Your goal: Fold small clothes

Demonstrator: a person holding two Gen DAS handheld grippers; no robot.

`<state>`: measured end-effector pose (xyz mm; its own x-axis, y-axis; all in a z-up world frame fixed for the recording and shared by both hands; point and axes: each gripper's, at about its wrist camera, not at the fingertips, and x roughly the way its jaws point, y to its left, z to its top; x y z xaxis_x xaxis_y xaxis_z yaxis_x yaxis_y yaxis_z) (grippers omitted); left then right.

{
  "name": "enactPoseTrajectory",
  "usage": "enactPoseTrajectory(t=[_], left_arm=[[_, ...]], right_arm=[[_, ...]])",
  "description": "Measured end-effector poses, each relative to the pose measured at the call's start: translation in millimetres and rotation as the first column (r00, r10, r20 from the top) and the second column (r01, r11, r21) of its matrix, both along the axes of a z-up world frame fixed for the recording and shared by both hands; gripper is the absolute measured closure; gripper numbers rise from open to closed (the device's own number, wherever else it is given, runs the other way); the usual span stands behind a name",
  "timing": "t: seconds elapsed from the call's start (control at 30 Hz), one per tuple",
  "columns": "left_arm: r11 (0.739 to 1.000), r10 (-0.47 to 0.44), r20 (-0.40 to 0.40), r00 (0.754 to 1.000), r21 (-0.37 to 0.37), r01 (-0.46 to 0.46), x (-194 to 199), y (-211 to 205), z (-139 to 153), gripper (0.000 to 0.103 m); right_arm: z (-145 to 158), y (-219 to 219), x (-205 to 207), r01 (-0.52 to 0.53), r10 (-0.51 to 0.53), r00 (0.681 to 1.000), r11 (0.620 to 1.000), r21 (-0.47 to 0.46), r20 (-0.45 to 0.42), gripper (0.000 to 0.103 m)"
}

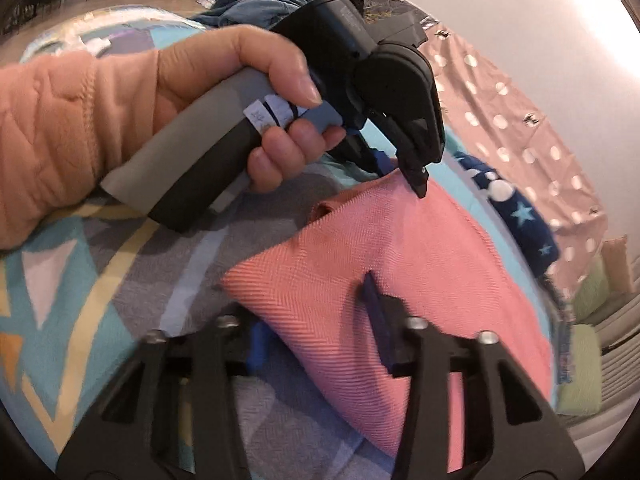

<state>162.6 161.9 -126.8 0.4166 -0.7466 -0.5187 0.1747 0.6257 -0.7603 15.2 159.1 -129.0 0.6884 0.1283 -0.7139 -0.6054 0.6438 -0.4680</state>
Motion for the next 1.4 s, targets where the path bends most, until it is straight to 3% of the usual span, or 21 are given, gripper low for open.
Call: enactPoseTrajectory(t=[0.03,0.23,0.53,0.83,1.07,1.4], left_arm=[[1.0,0.002,-0.008,1.0,-0.011,-0.002,1,2,-1,0.089],[1.0,0.028,0.01,1.0,0.006,-0.028,-3,2,14,0.092],[0.998,0.015,0.084,0.996,0.062,-0.021,-6,-27,69,0.093],[0.995,-0.024,0.112,0.993,0.1,0.013,-2,-77,108,0.093],[0.987,-0.068,0.117,0.991,0.15,0.05,-2,-126,125,0.093],[0.973,-0.108,0.122,0.987,0.218,0.079,-7,-204,141,0.094]], right_arm=[[1,-1,-1,0.005,-0.005,1.0,1.0,0.006,0.0,0.095],[31,-33,3,0.062,-0.055,0.998,0.974,0.218,-0.039,0.096],[69,-77,-4,0.129,-0.13,0.991,0.917,0.378,-0.023,0.096],[93,-144,-8,0.237,-0.231,0.97,0.821,0.52,-0.077,0.096],[99,-203,-10,0.325,-0.293,0.943,0.717,0.617,-0.157,0.097],[98,-264,-26,0.376,-0.337,0.92,0.623,0.686,-0.198,0.097]])
